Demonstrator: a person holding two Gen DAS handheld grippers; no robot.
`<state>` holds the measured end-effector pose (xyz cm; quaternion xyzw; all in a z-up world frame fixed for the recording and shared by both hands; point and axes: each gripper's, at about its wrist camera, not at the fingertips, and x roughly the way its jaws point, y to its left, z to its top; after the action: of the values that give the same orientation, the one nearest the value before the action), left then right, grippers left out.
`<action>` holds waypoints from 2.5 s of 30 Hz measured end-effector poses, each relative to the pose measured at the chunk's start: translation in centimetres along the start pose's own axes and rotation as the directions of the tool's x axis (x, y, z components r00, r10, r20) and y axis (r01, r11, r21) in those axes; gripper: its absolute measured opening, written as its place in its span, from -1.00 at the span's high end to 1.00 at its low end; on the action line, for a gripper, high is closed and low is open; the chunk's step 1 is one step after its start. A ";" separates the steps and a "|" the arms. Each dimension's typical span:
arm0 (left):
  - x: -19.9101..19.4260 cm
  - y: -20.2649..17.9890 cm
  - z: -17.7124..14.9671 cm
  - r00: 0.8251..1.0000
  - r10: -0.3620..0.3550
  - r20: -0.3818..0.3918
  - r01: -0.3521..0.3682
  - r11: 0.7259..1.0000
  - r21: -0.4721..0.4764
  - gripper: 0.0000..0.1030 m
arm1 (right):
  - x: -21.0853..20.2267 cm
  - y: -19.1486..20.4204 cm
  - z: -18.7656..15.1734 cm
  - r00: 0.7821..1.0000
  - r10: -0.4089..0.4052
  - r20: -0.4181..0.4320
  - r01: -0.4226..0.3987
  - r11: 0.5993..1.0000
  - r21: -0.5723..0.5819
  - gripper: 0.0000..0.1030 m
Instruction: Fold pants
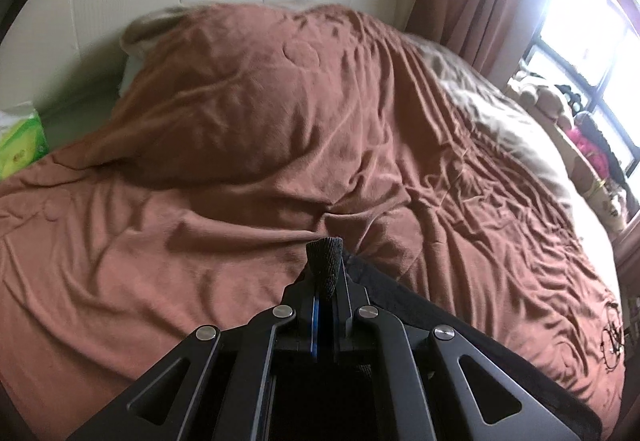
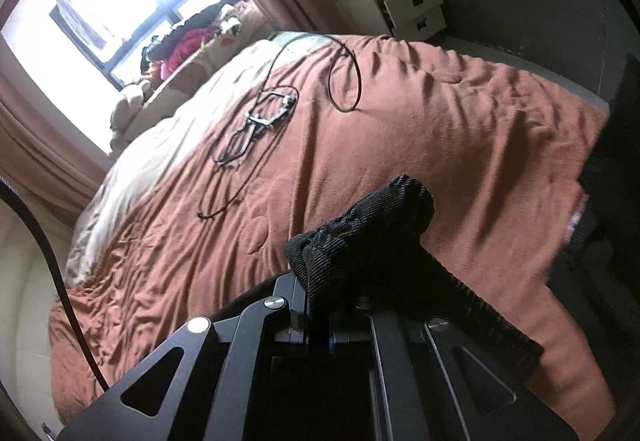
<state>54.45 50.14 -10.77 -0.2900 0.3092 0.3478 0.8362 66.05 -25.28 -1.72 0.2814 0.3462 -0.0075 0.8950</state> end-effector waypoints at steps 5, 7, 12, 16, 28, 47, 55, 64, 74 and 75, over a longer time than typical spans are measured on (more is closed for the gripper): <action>4.3 -1.4 0.0 0.996 0.064 -0.059 -0.063 0.998 0.018 0.92 | 3.4 1.7 0.5 0.999 -0.044 -0.029 0.043 0.999 -0.016 0.96; 5.6 -1.7 -0.1 0.994 0.080 -0.068 -0.079 0.997 0.018 0.92 | 4.7 2.3 0.7 0.998 -0.059 -0.037 0.059 0.998 -0.014 0.96; 8.3 -2.5 -0.2 0.989 0.123 -0.086 -0.120 0.992 0.041 0.92 | 7.1 4.1 0.9 0.995 -0.092 -0.037 0.090 0.995 -0.048 0.96; 10.0 -3.1 -0.3 0.985 0.142 -0.096 -0.137 0.989 0.052 0.90 | 8.6 4.1 1.1 0.995 -0.097 -0.038 0.095 0.994 -0.046 0.96; 6.9 -3.8 -0.4 0.991 0.093 -0.091 -0.081 0.989 0.127 -0.52 | 6.4 4.5 -0.3 1.000 -0.002 -0.017 -0.002 0.976 -0.216 -0.58; 8.6 -11.0 -4.5 0.960 0.019 -0.281 -0.007 0.999 0.042 -0.21 | 9.9 19.1 -10.0 0.930 0.087 -0.357 -0.280 0.797 -0.535 -0.58; 10.5 -10.7 -5.2 0.957 0.000 -0.290 -0.006 1.000 -0.020 0.48 | 17.2 21.1 -11.0 0.883 0.112 -0.455 -0.315 0.861 -0.399 -0.55; 9.5 -11.1 -4.0 0.977 -0.070 -0.203 0.080 0.996 0.040 0.38 | 18.6 22.0 -12.3 0.882 0.235 -0.407 -0.381 0.864 -0.328 -0.54; 3.8 -9.3 -4.1 0.982 -0.068 -0.177 0.095 0.984 0.150 -0.02 | 11.8 19.4 -12.1 0.893 0.226 -0.388 -0.387 0.826 -0.410 -0.54; 3.2 -9.0 -4.2 0.981 -0.074 -0.177 0.102 0.983 0.153 -0.02 | 10.8 18.9 -12.1 0.893 0.229 -0.387 -0.389 0.825 -0.410 -0.54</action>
<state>61.76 43.18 -13.33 -0.2635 0.3937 0.2582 0.8420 70.78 -1.25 -6.35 0.1024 0.4271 0.2707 0.8566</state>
